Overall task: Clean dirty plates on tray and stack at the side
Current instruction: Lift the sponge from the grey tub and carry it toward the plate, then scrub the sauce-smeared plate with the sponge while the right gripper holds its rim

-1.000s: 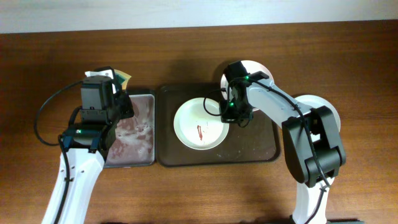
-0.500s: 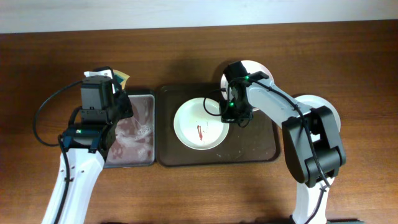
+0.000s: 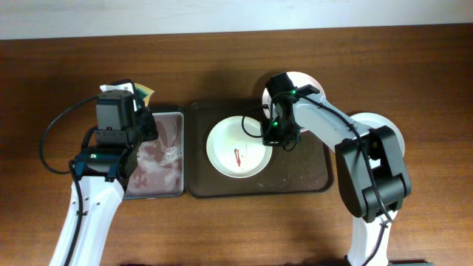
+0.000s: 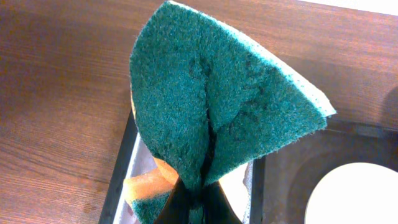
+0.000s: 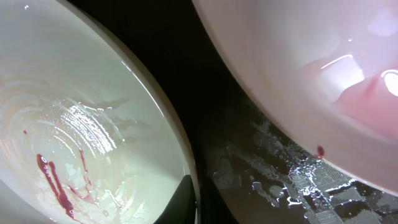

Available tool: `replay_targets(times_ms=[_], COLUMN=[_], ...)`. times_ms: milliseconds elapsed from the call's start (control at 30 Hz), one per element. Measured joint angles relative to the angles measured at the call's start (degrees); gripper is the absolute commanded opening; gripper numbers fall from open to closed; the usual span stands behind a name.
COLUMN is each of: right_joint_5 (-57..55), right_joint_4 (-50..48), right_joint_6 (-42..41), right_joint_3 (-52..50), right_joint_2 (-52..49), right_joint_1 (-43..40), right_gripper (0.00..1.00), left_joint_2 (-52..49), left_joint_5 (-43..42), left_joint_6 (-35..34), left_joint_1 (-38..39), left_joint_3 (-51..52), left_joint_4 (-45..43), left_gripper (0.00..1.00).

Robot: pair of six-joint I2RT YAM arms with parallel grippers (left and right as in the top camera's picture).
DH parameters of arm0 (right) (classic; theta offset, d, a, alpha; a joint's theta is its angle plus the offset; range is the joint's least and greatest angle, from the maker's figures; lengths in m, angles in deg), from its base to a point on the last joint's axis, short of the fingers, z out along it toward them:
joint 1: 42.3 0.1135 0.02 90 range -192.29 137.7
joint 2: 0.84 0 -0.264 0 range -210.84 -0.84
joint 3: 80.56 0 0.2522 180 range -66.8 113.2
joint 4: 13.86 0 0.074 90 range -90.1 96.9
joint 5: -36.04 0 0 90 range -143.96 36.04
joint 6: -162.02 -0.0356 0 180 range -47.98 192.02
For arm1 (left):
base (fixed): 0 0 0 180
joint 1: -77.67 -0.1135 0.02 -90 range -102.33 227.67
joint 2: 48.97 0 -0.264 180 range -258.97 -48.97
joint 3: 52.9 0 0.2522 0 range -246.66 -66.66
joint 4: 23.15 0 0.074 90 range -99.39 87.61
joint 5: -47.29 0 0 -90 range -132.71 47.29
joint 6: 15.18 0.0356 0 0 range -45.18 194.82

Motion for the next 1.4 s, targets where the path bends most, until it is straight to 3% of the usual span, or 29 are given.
replay_targets(times_ms=[300,600,967,1233,1400], right_joint_5=[0.44,3.02,3.91,4.11,4.11], right_joint_4=[0.42,1.49,1.53,1.53,1.49], right_joint_6=[0.0,-0.07,-0.07,-0.17,-0.15], right_joint_3=[0.0,0.0,0.0,0.0,0.0], right_joint_2=[0.0,0.0,0.0,0.0,-0.02], right_joint_1=[0.0,0.0,0.0,0.0,0.0], right_gripper=[0.04,0.04,0.06,0.25,0.2], left_joint_2=[-6.73,-23.19,-21.79,-19.89,-20.06], left_joint_5=[-0.26,-11.13,-14.49,-28.65,-30.77], left_joint_6=[-0.37,-1.31,-1.31,-2.08,-4.59], left_joint_1=[0.0,0.0,0.0,2.6,8.83], left_joint_3=[-0.02,-0.07,-6.23,-9.11,-9.11], left_joint_4=[7.3,10.08,16.02,14.43,10.88], left_gripper=[0.0,0.0,0.0,0.0,0.0])
